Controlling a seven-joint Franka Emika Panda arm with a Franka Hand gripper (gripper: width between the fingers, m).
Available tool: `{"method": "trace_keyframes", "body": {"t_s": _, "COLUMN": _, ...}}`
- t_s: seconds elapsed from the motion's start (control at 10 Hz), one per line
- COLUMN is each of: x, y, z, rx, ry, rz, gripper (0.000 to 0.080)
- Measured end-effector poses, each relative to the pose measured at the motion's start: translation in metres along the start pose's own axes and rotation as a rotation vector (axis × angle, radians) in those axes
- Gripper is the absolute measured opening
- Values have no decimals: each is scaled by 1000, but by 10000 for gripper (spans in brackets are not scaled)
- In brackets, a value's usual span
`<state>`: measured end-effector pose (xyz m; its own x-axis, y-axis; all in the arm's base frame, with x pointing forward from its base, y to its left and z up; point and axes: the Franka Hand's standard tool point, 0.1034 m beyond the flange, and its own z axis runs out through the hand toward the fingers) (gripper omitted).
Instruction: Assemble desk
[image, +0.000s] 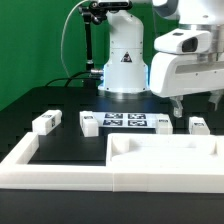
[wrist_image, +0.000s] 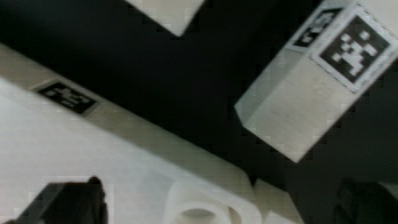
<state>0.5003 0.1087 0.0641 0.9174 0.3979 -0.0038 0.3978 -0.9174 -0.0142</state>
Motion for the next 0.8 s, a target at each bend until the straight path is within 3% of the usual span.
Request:
{"method": "trace_keyframes", "body": {"t_s": 0.5, "x": -1, "y": -5, "z": 2, "rx": 42, "ry": -7, "rz": 331, "gripper": 648}}
{"method": "trace_keyframes", "body": {"t_s": 0.6, "x": -5, "y": -5, "z": 7, "rx": 62, "ry": -25, "rz": 446, "gripper": 648}}
{"method": "trace_keyframes", "body": {"t_s": 0.8, "x": -11, "y": -11, "z": 22, "rx": 71, "ry": -61, "rz": 472, "gripper": 648}}
